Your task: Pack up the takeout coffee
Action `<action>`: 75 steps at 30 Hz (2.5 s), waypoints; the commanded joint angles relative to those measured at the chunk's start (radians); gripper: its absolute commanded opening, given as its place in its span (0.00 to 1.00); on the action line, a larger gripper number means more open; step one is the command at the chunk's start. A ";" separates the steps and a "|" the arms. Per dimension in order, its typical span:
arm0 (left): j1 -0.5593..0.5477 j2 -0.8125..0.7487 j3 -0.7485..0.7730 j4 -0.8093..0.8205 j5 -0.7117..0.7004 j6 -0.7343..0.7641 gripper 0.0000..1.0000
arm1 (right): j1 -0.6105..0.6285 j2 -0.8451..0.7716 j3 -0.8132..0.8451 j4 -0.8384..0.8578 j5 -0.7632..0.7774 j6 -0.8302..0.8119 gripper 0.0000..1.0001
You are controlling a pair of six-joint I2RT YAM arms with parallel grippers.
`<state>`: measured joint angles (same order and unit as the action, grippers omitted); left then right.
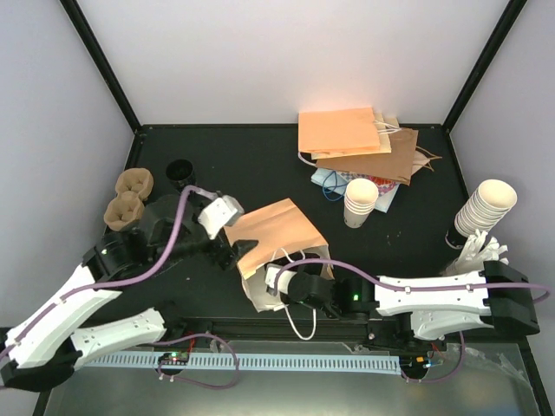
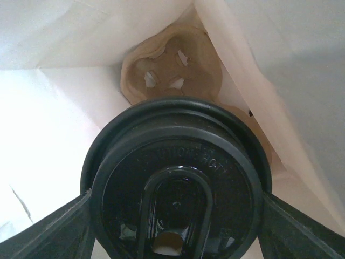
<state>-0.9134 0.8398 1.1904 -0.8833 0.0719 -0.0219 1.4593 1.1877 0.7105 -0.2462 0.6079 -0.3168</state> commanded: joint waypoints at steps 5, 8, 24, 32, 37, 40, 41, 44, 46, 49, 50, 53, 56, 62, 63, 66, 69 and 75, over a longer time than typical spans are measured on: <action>0.519 0.076 -0.038 -0.013 0.205 -0.159 0.90 | 0.009 0.056 0.031 0.125 0.029 -0.083 0.79; 0.660 0.160 -0.114 0.050 0.305 -0.187 0.89 | 0.009 0.070 0.032 0.165 0.023 -0.108 0.79; 0.713 0.553 -0.211 0.212 0.389 -0.252 0.78 | 0.009 0.170 -0.009 0.407 0.003 -0.127 0.79; 0.712 0.662 -0.231 0.259 0.397 -0.245 0.77 | 0.007 0.183 -0.006 0.414 -0.048 -0.099 0.79; 0.711 0.698 -0.234 0.273 0.448 -0.249 0.74 | 0.006 0.261 0.000 0.433 0.001 -0.130 0.79; 0.711 0.700 -0.235 0.274 0.461 -0.250 0.73 | -0.005 0.288 0.007 0.432 0.006 -0.127 0.79; 0.711 0.700 -0.235 0.273 0.465 -0.249 0.73 | -0.009 0.293 0.009 0.431 0.010 -0.127 0.78; 0.711 0.694 -0.235 0.271 0.473 -0.248 0.73 | -0.022 0.308 0.029 0.407 0.040 -0.130 0.76; 0.711 0.693 -0.234 0.269 0.475 -0.245 0.73 | -0.024 0.301 0.033 0.394 0.048 -0.134 0.76; 0.711 0.697 -0.227 0.269 0.473 -0.240 0.72 | -0.024 0.260 0.024 0.379 0.031 -0.130 0.76; 0.711 0.701 -0.224 0.270 0.474 -0.240 0.72 | -0.025 0.248 0.023 0.372 0.033 -0.129 0.76; 0.711 0.711 -0.215 0.270 0.474 -0.232 0.71 | -0.025 0.241 0.033 0.341 0.058 -0.131 0.76; 0.711 0.719 -0.206 0.264 0.471 -0.222 0.70 | -0.025 0.248 0.044 0.323 0.070 -0.133 0.76; 0.711 0.725 -0.208 0.262 0.481 -0.212 0.68 | -0.030 0.290 0.063 0.330 0.068 -0.136 0.76; 0.711 0.725 -0.209 0.262 0.483 -0.212 0.67 | -0.034 0.299 0.067 0.332 0.066 -0.137 0.76; 0.711 0.724 -0.215 0.261 0.491 -0.209 0.64 | -0.047 0.316 0.080 0.340 0.058 -0.142 0.76; 0.711 0.723 -0.216 0.256 0.496 -0.210 0.62 | -0.059 0.335 0.092 0.338 0.048 -0.151 0.76; 0.711 0.713 -0.225 0.250 0.505 -0.210 0.58 | -0.078 0.354 0.106 0.333 0.013 -0.161 0.76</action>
<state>-0.2031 1.5467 0.9627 -0.6117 0.5533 -0.2543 1.3987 1.5352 0.7860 0.0742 0.6437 -0.4706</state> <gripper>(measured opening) 0.597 0.762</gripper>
